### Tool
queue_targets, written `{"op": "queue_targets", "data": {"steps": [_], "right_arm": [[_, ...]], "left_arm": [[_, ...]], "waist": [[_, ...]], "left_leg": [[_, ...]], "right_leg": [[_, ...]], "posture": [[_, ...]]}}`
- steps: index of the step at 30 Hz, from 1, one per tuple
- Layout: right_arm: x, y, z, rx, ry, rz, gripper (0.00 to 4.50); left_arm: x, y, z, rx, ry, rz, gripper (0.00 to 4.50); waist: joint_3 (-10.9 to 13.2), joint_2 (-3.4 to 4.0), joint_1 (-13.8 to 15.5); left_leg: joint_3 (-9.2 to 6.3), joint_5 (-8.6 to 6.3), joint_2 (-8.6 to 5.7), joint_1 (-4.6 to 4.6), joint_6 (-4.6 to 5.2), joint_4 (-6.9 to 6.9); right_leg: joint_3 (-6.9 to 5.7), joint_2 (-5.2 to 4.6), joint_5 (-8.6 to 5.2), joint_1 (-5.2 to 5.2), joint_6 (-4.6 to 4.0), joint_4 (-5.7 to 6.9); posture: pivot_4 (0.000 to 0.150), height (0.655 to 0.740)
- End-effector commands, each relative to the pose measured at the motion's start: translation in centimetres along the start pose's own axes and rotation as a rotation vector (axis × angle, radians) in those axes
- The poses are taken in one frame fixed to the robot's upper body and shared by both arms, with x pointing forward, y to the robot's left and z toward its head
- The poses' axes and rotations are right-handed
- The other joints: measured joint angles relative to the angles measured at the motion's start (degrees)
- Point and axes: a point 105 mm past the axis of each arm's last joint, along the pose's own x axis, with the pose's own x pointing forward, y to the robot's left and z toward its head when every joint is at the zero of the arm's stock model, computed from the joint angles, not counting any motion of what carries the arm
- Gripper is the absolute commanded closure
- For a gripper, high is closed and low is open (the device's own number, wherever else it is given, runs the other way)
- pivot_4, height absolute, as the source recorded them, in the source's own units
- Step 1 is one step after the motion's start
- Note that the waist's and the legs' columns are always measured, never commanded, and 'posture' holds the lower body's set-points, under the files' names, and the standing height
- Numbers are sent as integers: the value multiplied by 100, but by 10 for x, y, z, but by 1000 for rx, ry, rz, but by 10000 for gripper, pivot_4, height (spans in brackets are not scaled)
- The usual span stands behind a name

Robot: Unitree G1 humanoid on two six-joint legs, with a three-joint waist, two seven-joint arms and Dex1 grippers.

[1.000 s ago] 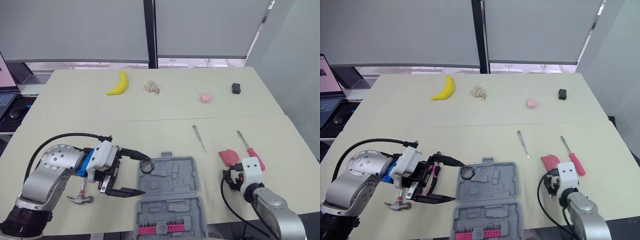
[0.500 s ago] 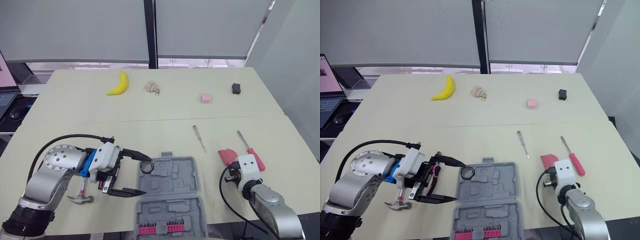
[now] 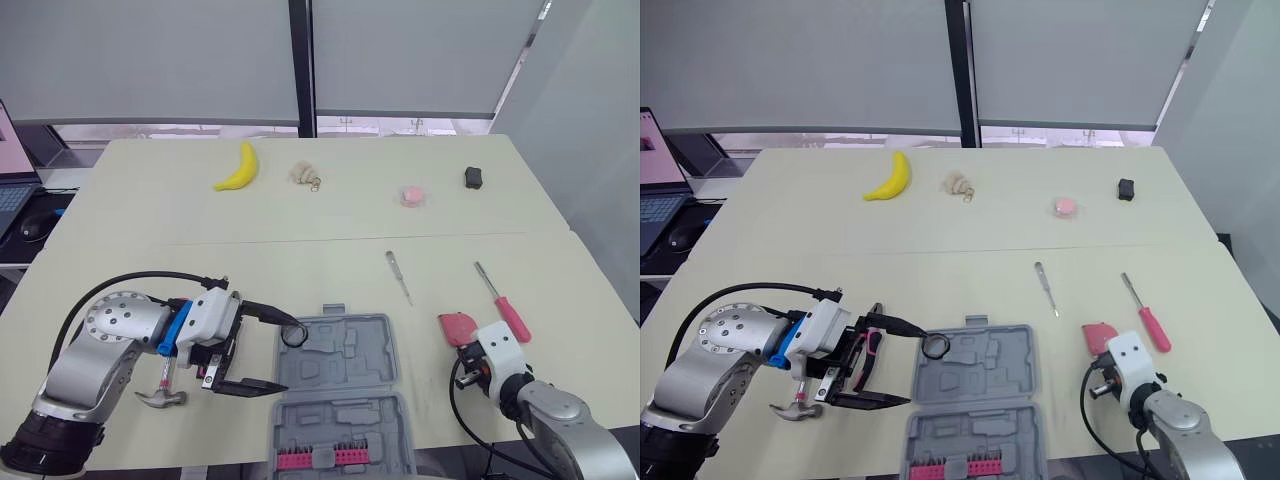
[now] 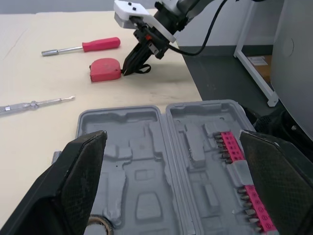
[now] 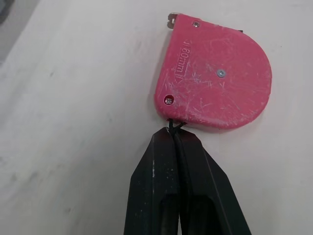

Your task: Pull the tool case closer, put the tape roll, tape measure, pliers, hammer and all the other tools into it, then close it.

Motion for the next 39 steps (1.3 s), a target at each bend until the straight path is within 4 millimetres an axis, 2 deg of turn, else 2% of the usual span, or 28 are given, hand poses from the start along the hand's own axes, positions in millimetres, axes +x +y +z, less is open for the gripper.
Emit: {"op": "queue_targets", "data": {"steps": [1,16,31,37,39], "right_arm": [[-8,14,-4,12,30,85,44841],[-33,47,-23,40,114,189,44841],[-41,48,-24,104,154,185,44841],[-60,49,-25,138,192,210,31953],[-76,54,-22,118,207,265,27099]], "left_arm": [[2,-6,7,41,14,-31,0],[8,-13,10,33,14,-55,0],[14,-16,10,20,-3,-64,0],[16,-18,8,14,-8,-64,0],[15,-18,8,11,-10,-63,0]], "waist": [[0,0,1],[0,0,2],[-1,-1,3],[-1,0,4],[-2,8,6]], "left_leg": [[0,0,0,1,0,0],[-1,0,1,1,0,1],[-2,0,0,1,0,1],[-2,0,0,1,0,1],[-1,0,1,0,0,2]], "right_leg": [[1,0,0,0,0,0],[1,-1,-15,1,26,-1],[1,-1,-16,2,28,-1],[1,-1,-17,2,28,-1],[2,-1,-17,1,28,0]], "posture": [[1500,7274],[1500,7274],[1500,7274],[1500,7274],[1500,7274]]}}
